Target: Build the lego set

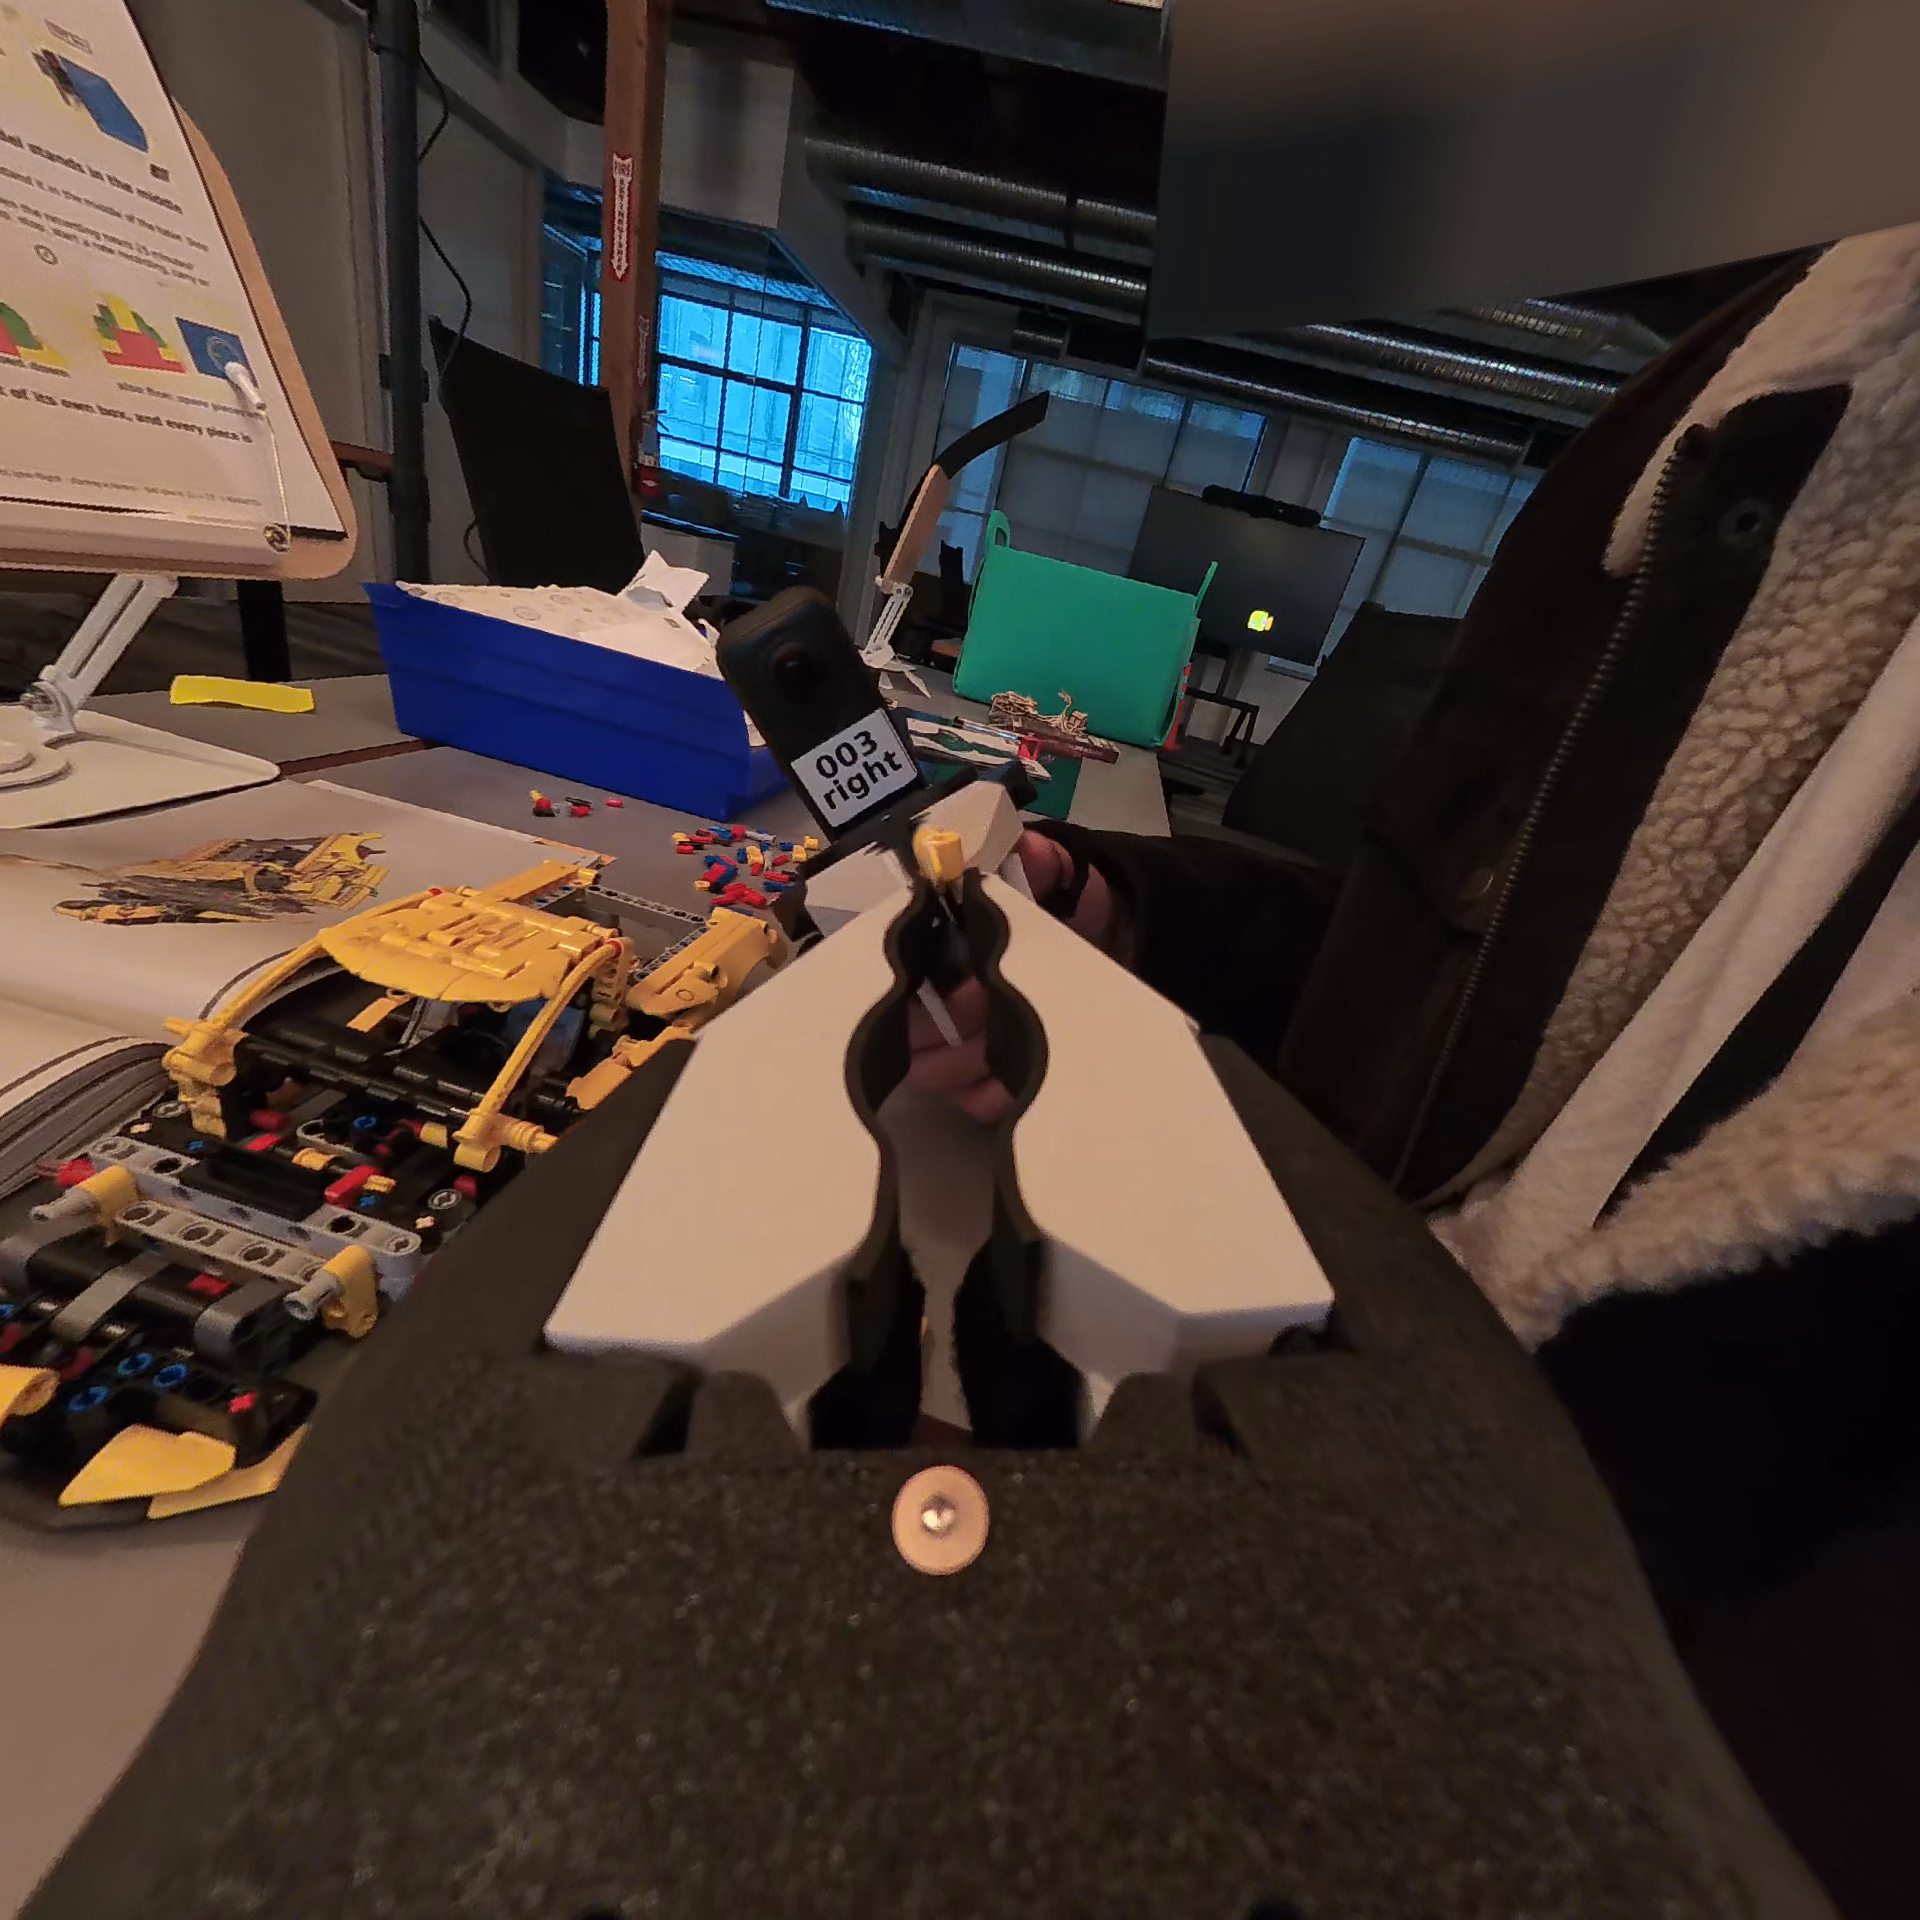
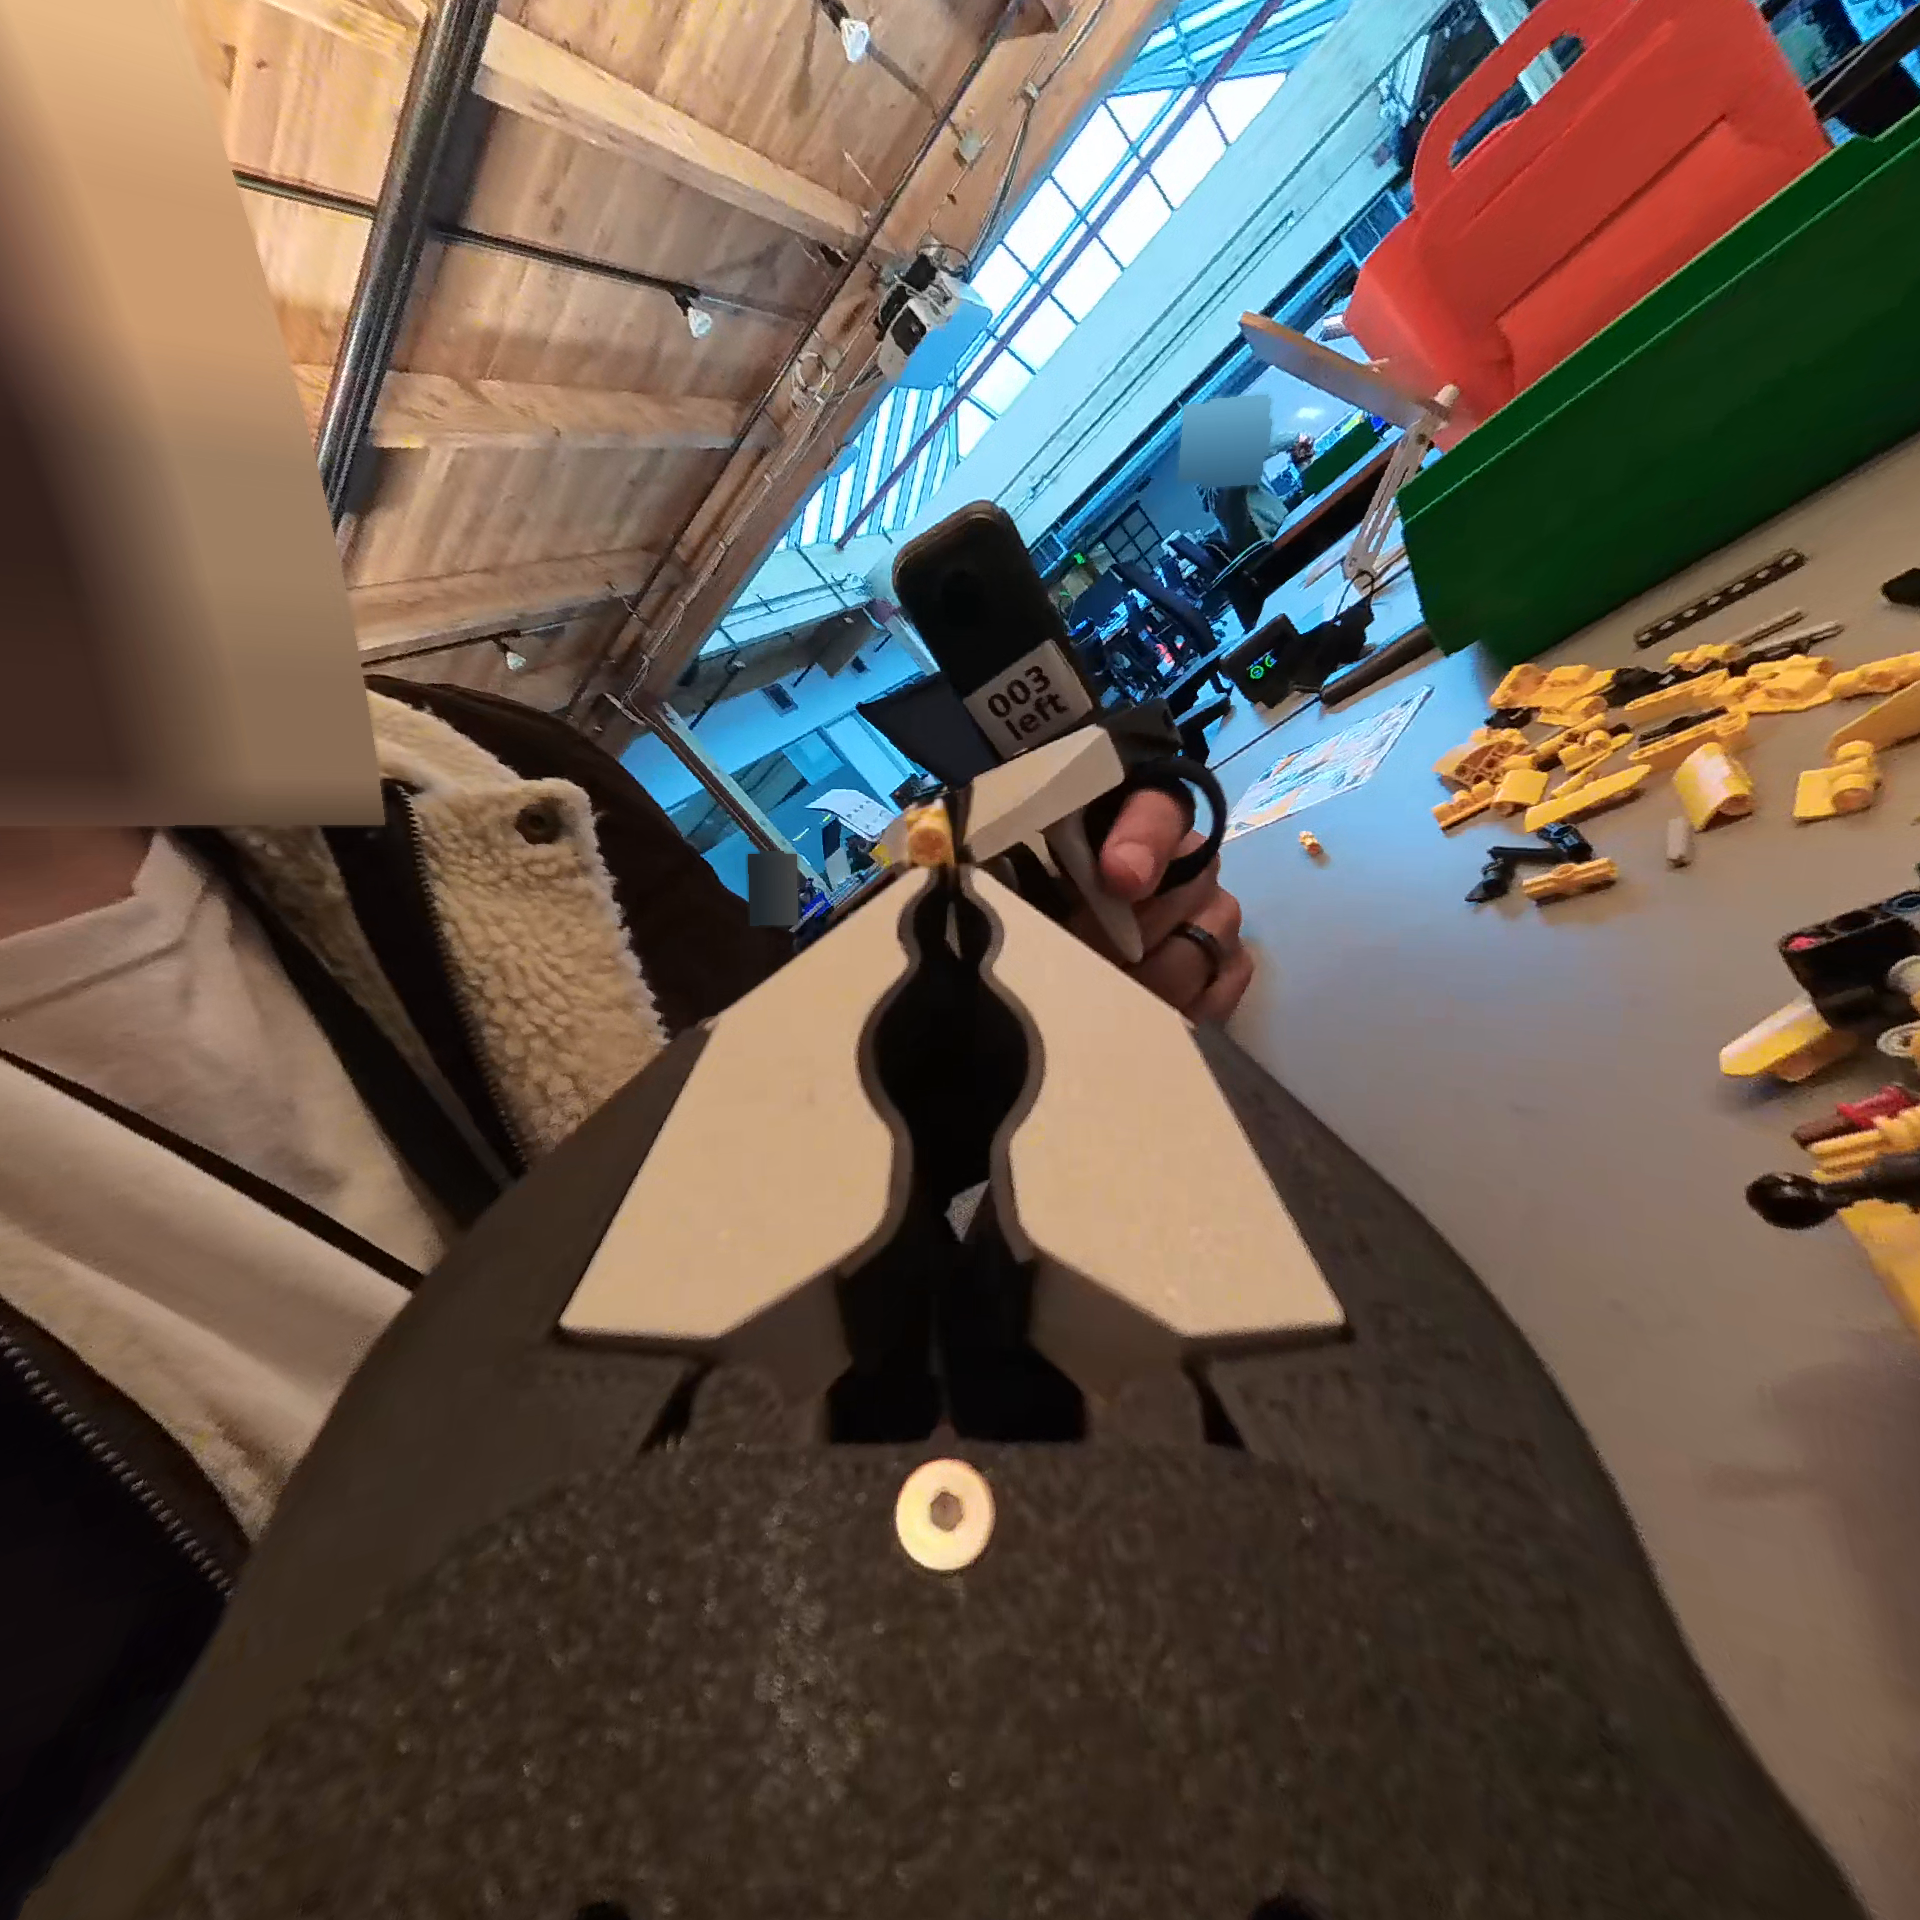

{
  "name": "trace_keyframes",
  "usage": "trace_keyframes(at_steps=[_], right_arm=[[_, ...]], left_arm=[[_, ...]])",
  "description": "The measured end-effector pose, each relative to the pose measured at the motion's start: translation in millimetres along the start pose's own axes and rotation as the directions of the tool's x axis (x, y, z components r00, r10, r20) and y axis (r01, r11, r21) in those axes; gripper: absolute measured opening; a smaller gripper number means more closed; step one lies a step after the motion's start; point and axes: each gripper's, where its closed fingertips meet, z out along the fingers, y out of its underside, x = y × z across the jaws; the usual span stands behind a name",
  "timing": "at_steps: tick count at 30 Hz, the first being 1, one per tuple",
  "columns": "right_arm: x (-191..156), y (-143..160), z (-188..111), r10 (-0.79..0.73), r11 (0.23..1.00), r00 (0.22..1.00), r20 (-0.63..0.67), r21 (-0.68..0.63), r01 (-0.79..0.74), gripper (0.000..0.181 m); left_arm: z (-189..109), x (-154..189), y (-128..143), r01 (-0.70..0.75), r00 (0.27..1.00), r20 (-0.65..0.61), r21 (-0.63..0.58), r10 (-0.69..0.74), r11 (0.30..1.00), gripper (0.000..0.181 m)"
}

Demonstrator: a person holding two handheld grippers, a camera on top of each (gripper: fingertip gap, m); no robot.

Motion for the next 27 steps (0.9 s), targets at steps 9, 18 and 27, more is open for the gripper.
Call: trace_keyframes(at_steps=[9,18,27], right_arm=[[6,-3,-4,0.083,0.996,0.997,0.005,0.027,-0.083,0.0],[9,-2,-4,0.122,0.992,0.993,0.004,0.017,-0.122,0.0],[13,1,-4,0.135,0.991,0.991,-0.025,-0.002,-0.135,0.0]], left_arm=[[-2,-9,2,0.004,0.999,0.048,-0.001,-0.004,1.0,0.001],[-4,-12,0,0.052,0.998,0.047,0.013,-0.052,0.999,0.004],[-5,-14,3,0.072,0.997,0.037,-0.011,-0.071,0.997,0.001]])
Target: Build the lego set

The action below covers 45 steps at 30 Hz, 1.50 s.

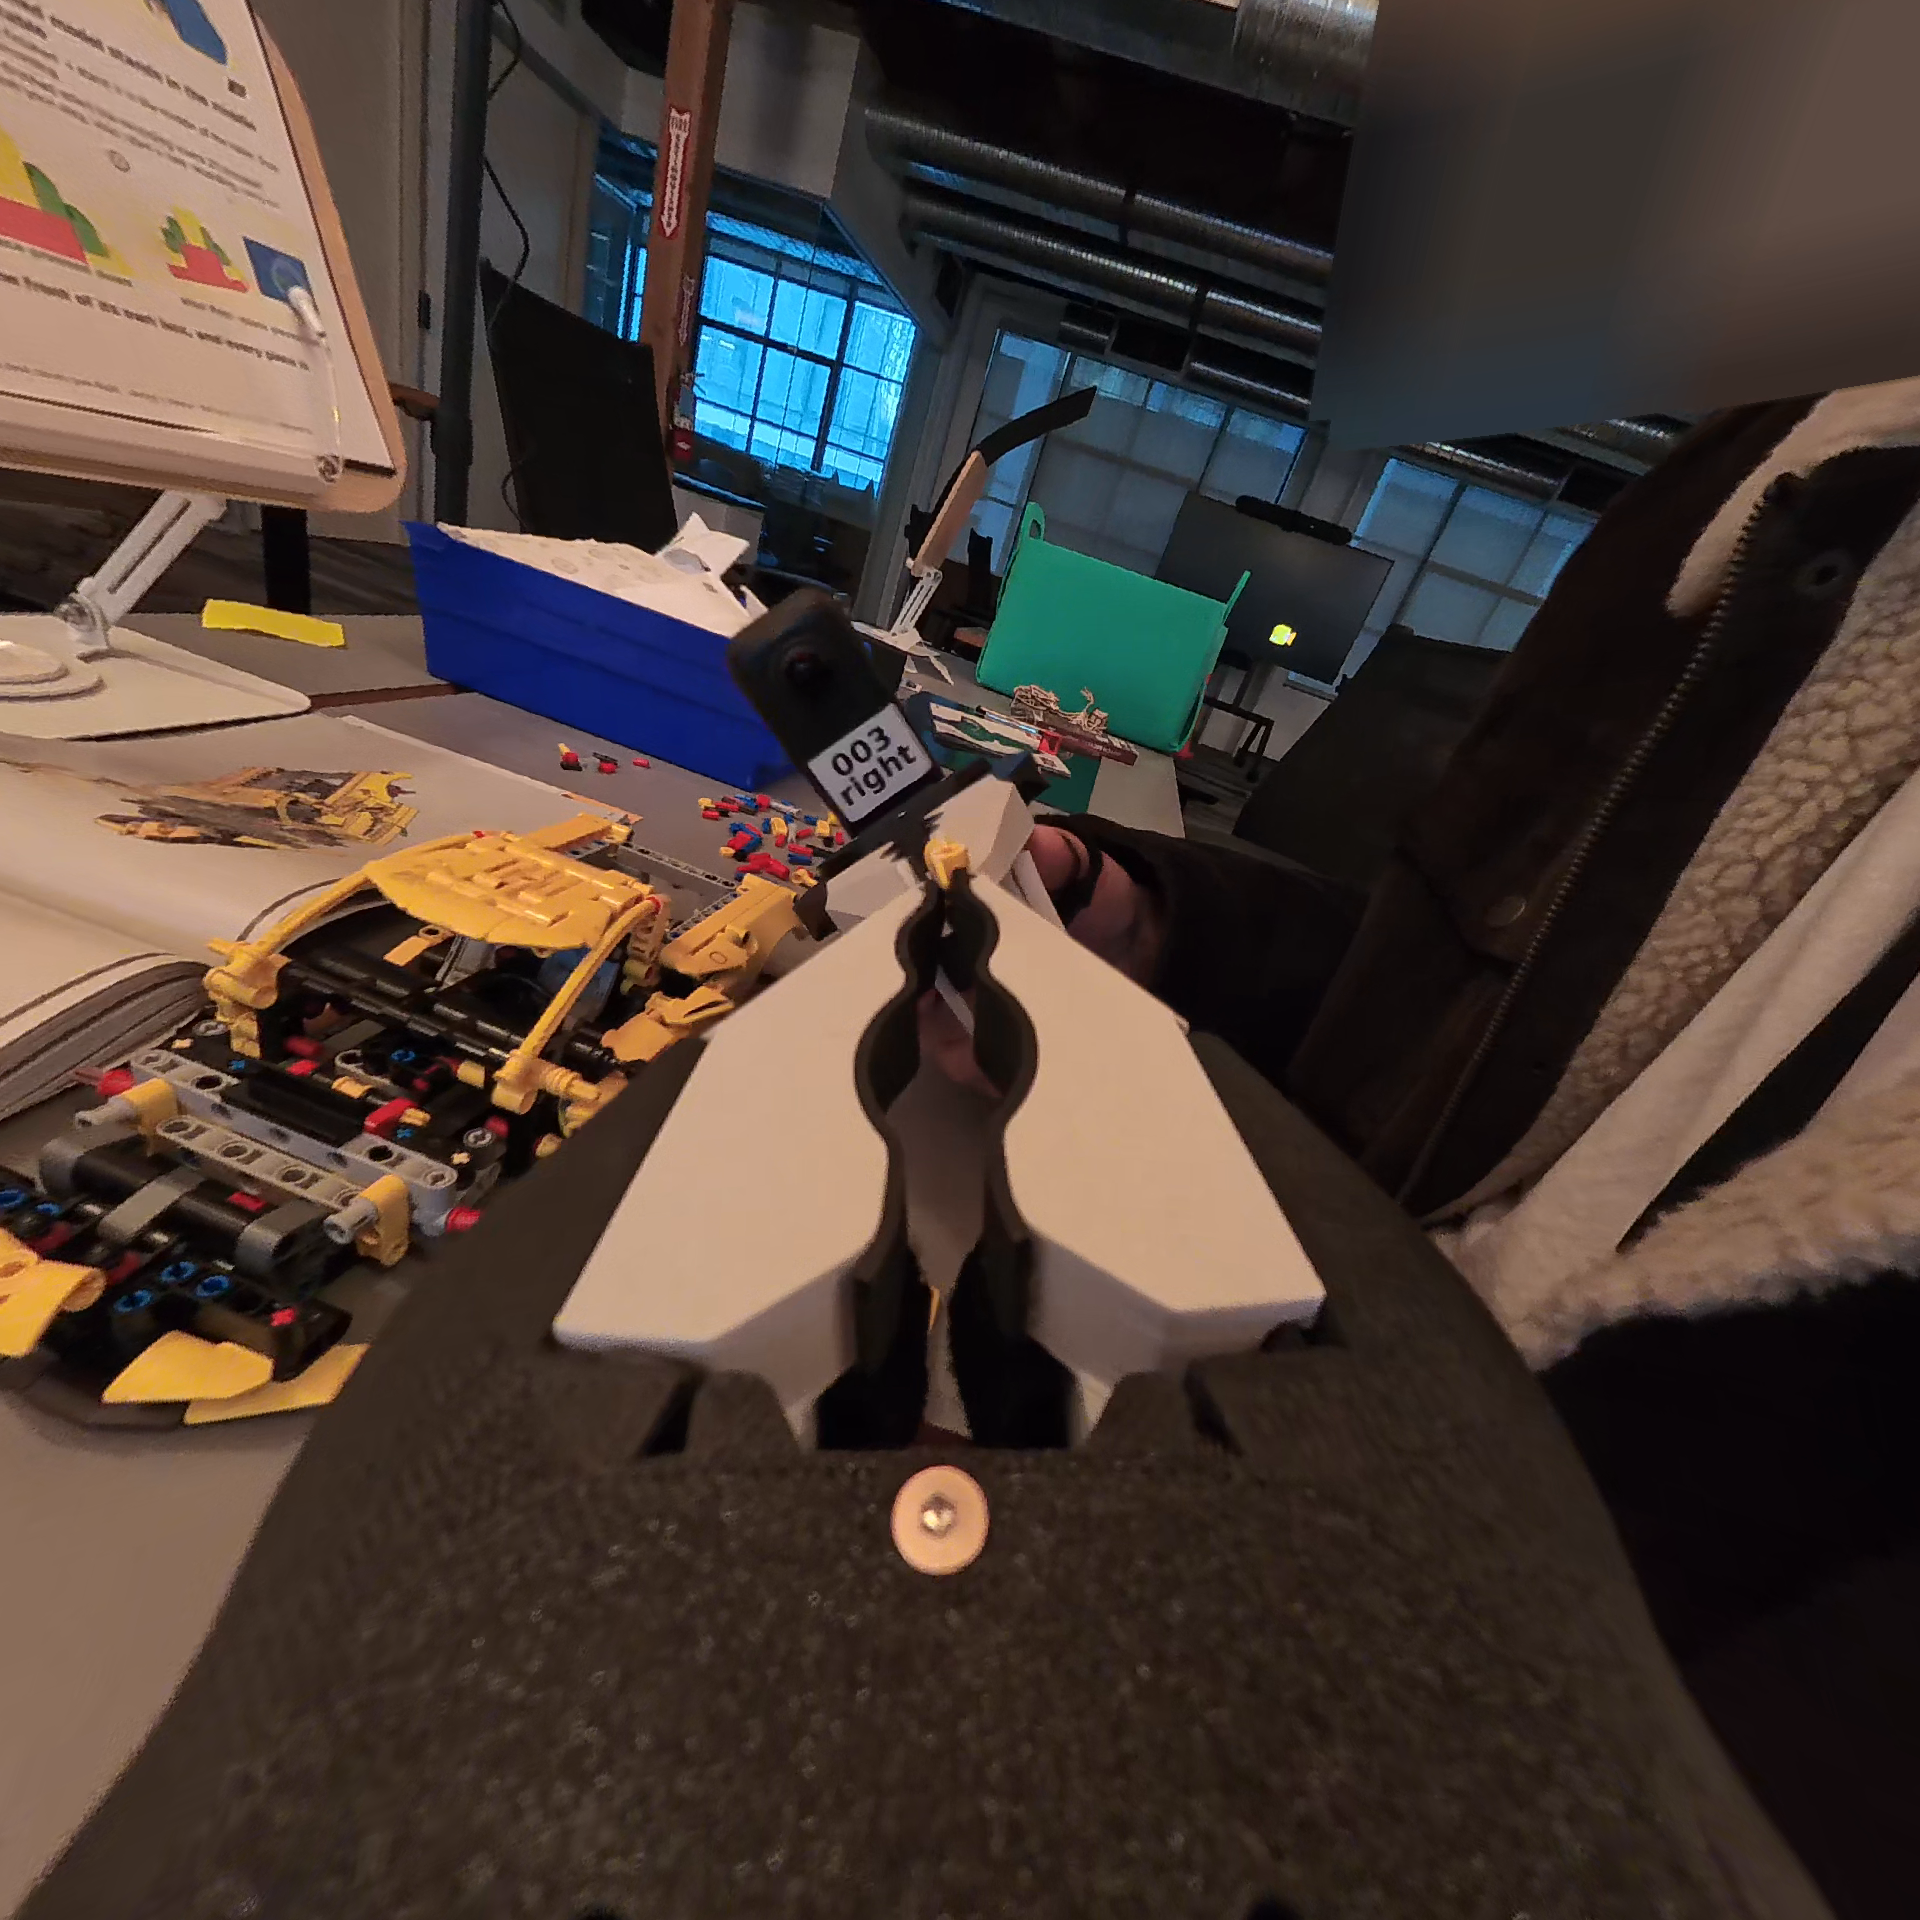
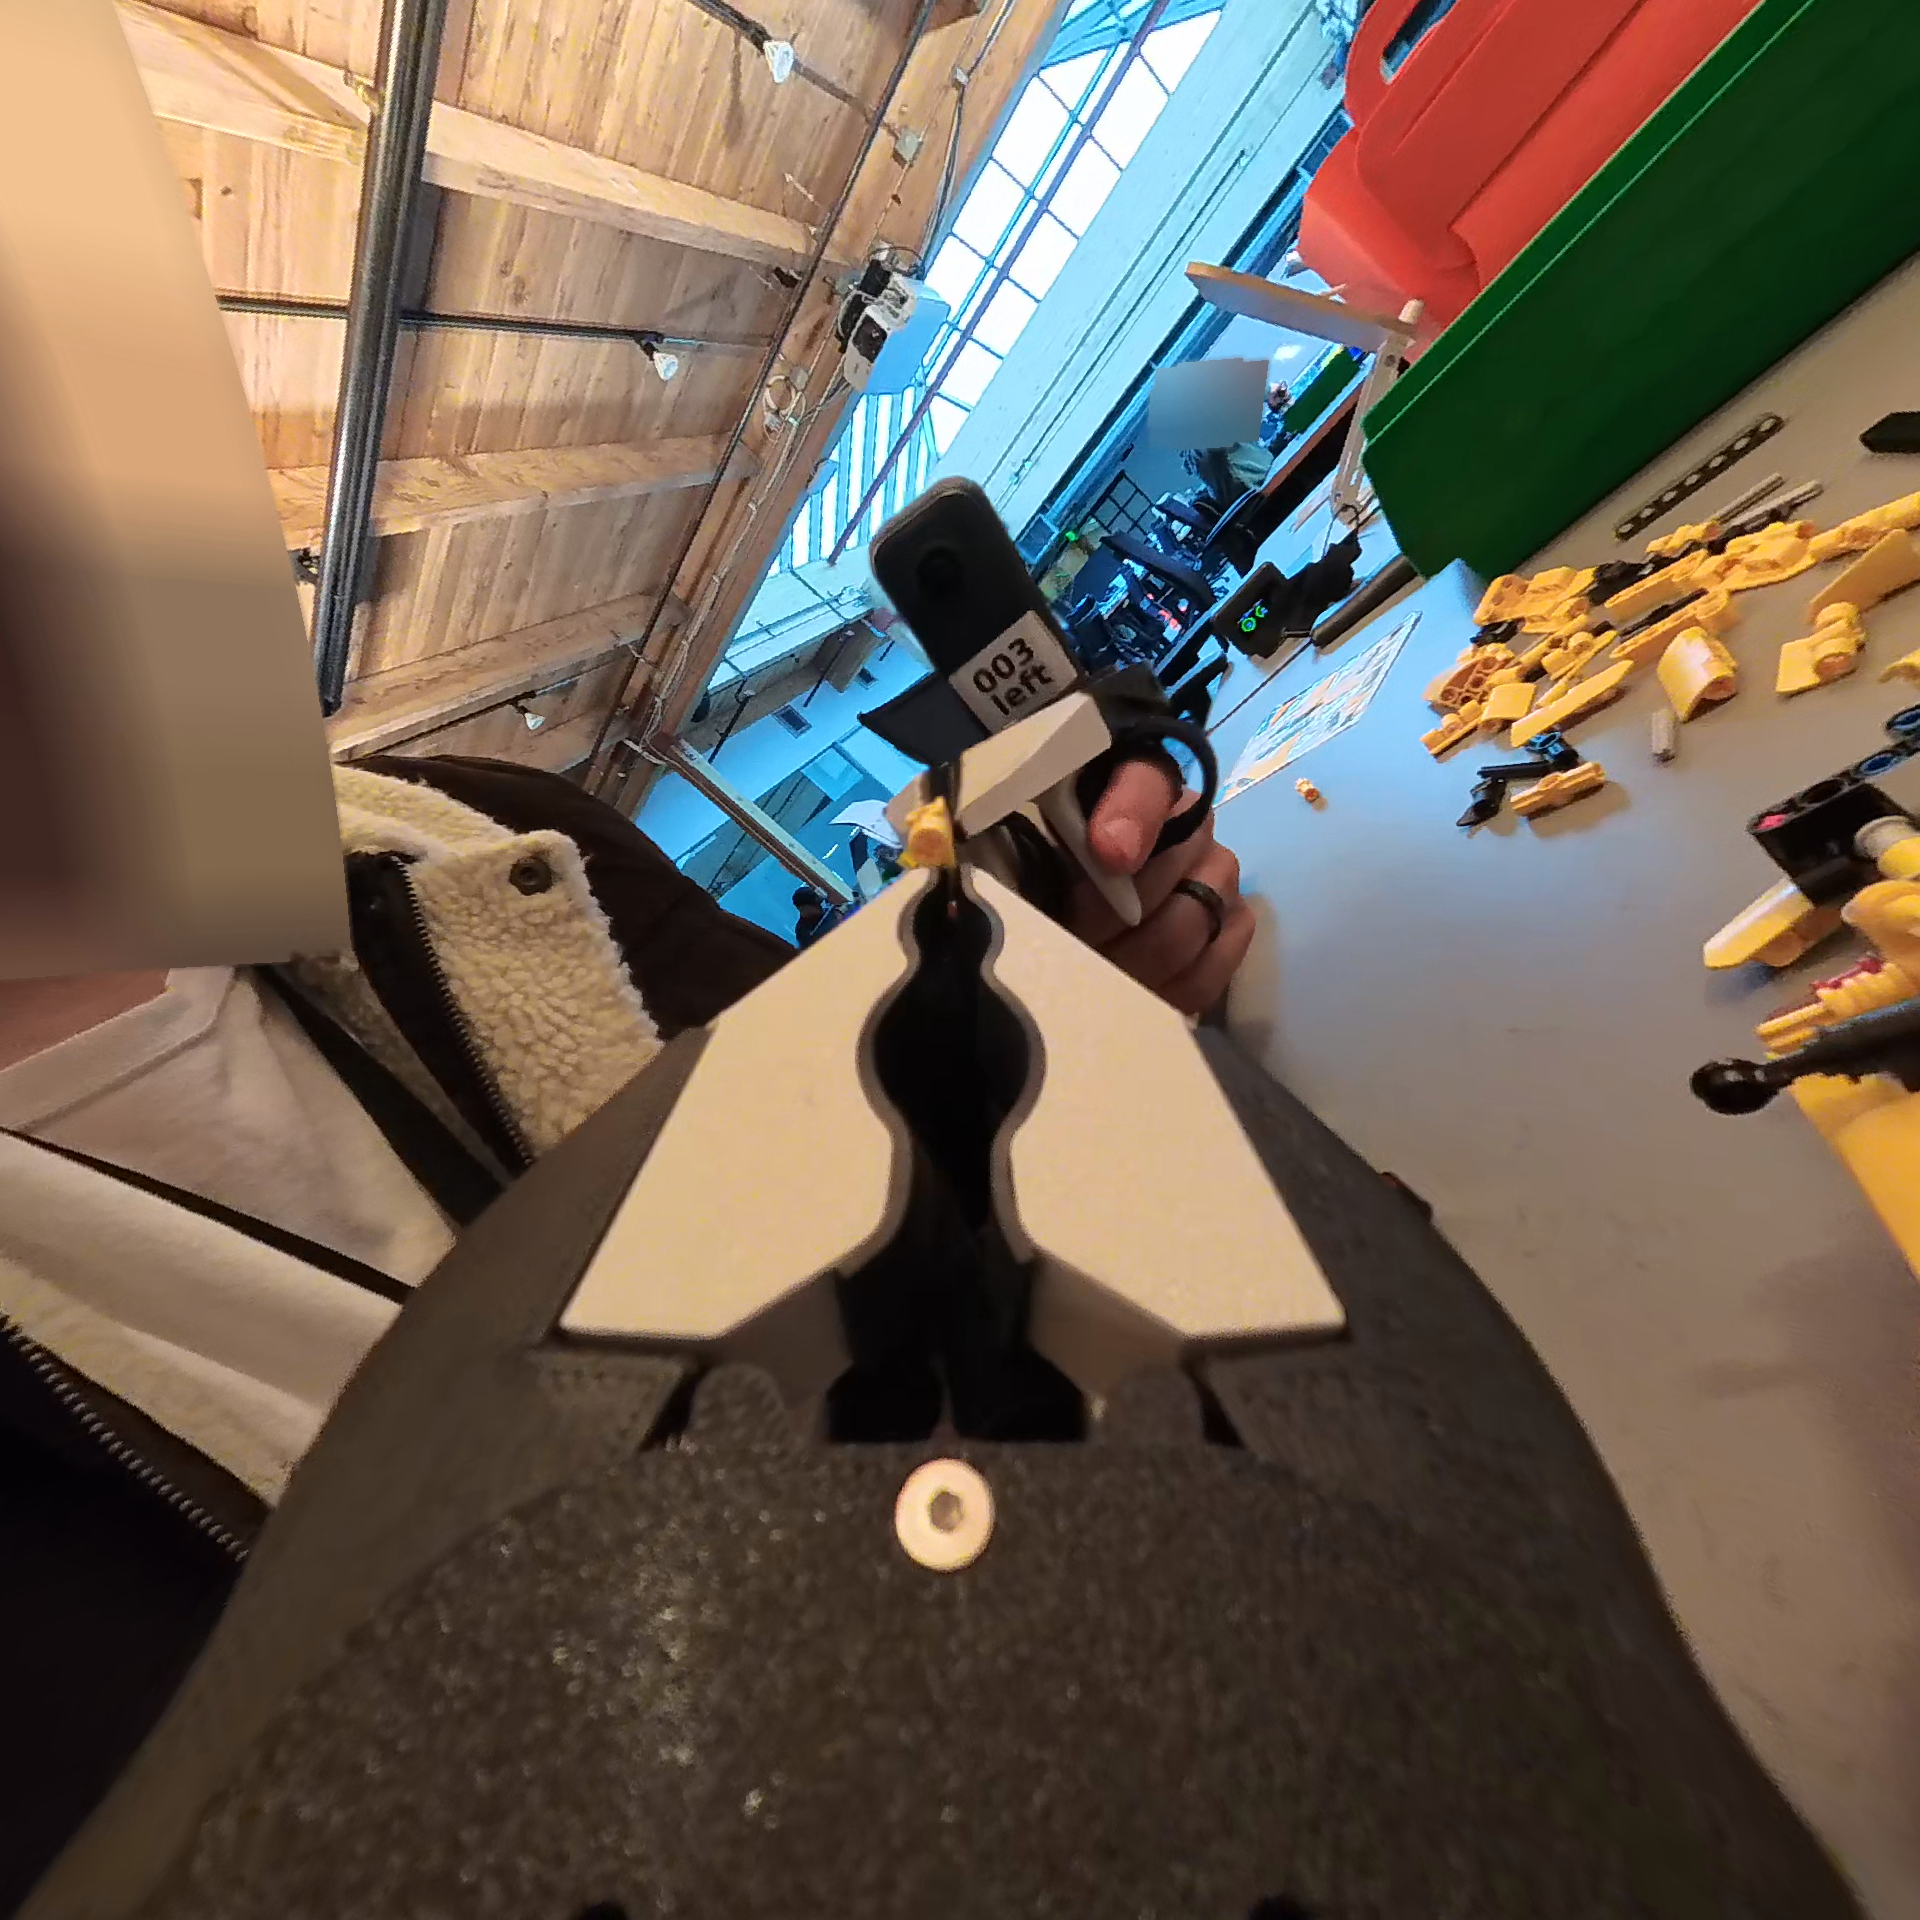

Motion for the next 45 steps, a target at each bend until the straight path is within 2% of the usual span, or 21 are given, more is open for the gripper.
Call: trace_keyframes(at_steps=[3,6,9,14,18,25,27,29,31,34,36,38,42,45], right_arm=[[1,0,0,-0.024,1.0,1.0,-0.016,-0.009,0.024,0.0],[-1,1,0,-0.102,0.994,0.994,-0.038,-0.03,0.101,0.006],[-2,5,0,-0.17,0.984,0.984,-0.053,-0.061,0.167,0.005],[-3,8,-1,-0.232,0.97,0.97,-0.072,-0.09,0.225,0.0],[-3,8,-2,-0.339,0.937,0.935,-0.101,-0.123,0.326,0.0],[-5,12,-4,-0.314,0.942,0.946,-0.079,-0.151,0.3,0.0],[-2,11,-4,-0.312,0.943,0.945,-0.095,-0.15,0.296,0.0],[8,12,-7,-0.346,0.93,0.925,-0.157,-0.19,0.316,0.001],[19,16,-15,-0.378,0.913,0.892,-0.247,-0.261,0.315,0.019],[26,48,-32,-0.449,0.837,0.838,-0.311,-0.474,0.273,0.013],[32,76,-42,-0.485,0.769,0.804,-0.343,-0.605,0.206,0.017],[41,91,-46,-0.487,0.743,0.78,-0.393,-0.655,0.134,0.03],[62,100,-53,-0.528,0.713,0.693,-0.491,-0.7,0.047,0.032],[65,96,-44,-0.493,0.744,0.705,-0.51,-0.667,0.038,0.044]], left_arm=[[-1,0,1,0.002,1.0,-0.008,-0.012,-0.002,1.0,0.001],[-3,4,1,-0.049,0.999,-0.018,-0.011,0.048,0.999,0.001],[-4,7,4,-0.096,0.995,-0.024,-0.023,0.095,0.995,0.001],[-4,9,7,-0.073,0.996,-0.046,-0.038,0.071,0.997,0.001],[-3,9,8,-0.047,0.998,-0.048,-0.041,0.045,0.998,0.002],[-1,13,10,-0.047,0.997,-0.065,-0.05,0.044,0.998,0.002],[-2,10,12,-0.095,0.995,-0.036,-0.068,0.093,0.993,0.001],[-3,3,17,-0.153,0.988,0.004,-0.121,0.154,0.981,0.001],[-9,-9,26,-0.213,0.972,0.055,-0.204,0.228,0.956,0.001],[-27,-35,66,-0.274,0.929,0.093,-0.474,0.357,0.837,0.001],[-37,-42,91,-0.261,0.928,0.065,-0.59,0.367,0.764,0.001],[-38,-40,104,-0.237,0.941,0.041,-0.629,0.335,0.741,0.001],[-34,-33,110,-0.234,0.949,0.014,-0.641,0.315,0.731,0.001],[-32,-28,113,-0.244,0.949,-0.004,-0.643,0.315,0.726,0.001]])
